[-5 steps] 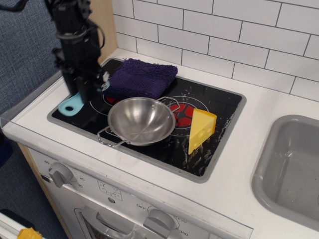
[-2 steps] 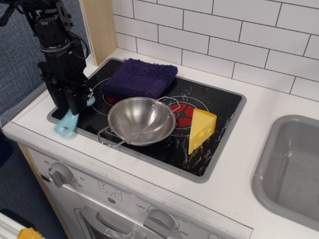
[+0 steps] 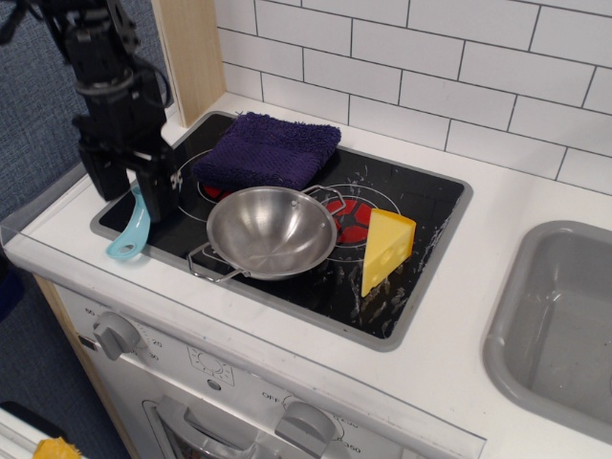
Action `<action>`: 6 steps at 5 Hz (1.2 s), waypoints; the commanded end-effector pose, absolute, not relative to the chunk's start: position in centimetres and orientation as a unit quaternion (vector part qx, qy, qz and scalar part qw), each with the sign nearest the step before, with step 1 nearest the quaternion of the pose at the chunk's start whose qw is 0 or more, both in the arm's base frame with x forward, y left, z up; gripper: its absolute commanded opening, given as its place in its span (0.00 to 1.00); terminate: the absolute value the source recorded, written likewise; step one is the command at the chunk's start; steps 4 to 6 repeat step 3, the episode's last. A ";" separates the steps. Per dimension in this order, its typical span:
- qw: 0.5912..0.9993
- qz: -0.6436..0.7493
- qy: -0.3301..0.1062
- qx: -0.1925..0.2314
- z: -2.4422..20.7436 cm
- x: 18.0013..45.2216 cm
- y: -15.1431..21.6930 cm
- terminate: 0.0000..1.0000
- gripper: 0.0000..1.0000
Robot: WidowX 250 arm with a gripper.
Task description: Put the brush on the bottom left of the stove.
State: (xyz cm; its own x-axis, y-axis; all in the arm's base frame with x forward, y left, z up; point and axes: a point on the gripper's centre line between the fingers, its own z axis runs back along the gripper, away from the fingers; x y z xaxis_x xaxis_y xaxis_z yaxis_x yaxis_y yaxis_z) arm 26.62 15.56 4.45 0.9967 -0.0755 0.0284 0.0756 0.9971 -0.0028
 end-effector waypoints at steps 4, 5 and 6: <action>0.998 -0.025 -0.049 0.031 9.1 27.5 15.8 1.00 1.00; 0.998 -0.025 -0.049 0.031 9.1 27.5 15.8 1.00 1.00; 0.998 -0.025 -0.049 0.031 9.1 27.5 15.8 1.00 1.00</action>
